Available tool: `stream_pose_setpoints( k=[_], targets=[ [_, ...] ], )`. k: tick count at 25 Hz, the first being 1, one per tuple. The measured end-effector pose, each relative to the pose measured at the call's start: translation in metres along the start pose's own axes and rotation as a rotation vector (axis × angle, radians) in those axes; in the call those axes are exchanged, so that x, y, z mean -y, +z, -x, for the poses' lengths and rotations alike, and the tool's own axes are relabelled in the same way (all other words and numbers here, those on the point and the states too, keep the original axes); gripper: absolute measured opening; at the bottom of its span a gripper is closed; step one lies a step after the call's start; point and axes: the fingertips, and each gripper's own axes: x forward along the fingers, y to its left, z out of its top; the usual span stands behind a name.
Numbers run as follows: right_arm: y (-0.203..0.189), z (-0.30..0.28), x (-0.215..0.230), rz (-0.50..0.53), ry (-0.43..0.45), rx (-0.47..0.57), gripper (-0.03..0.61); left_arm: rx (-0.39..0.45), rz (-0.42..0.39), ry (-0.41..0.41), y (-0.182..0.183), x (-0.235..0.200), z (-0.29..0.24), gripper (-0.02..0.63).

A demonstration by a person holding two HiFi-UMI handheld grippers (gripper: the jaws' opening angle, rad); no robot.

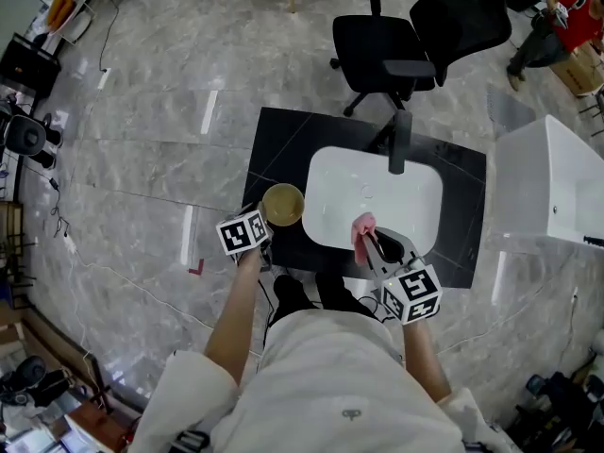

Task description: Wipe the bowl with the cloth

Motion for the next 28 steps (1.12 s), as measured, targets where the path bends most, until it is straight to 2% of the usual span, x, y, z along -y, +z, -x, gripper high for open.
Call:
stream_pose_setpoints(
  k=[8,14,20,28],
  targets=[
    [0.023,-0.01,-0.017,0.035,0.027,0.059,0.026,0.11,-0.083,-0.07,0.034,0.026,0.059,0.026],
    [0.039,-0.019,-0.032,0.058,0.043,0.102,0.026,0.228,-0.18,-0.113,0.068,0.046,0.108,0.025],
    [0.057,-0.028,-0.046,0.073,0.047,0.145,0.026,0.332,-0.235,-0.17,0.093,0.061,0.151,0.012],
    [0.103,-0.041,-0.087,0.153,0.099,0.216,0.026,0.499,-0.346,-0.321,0.115,0.085,0.201,0.012]
  ],
)
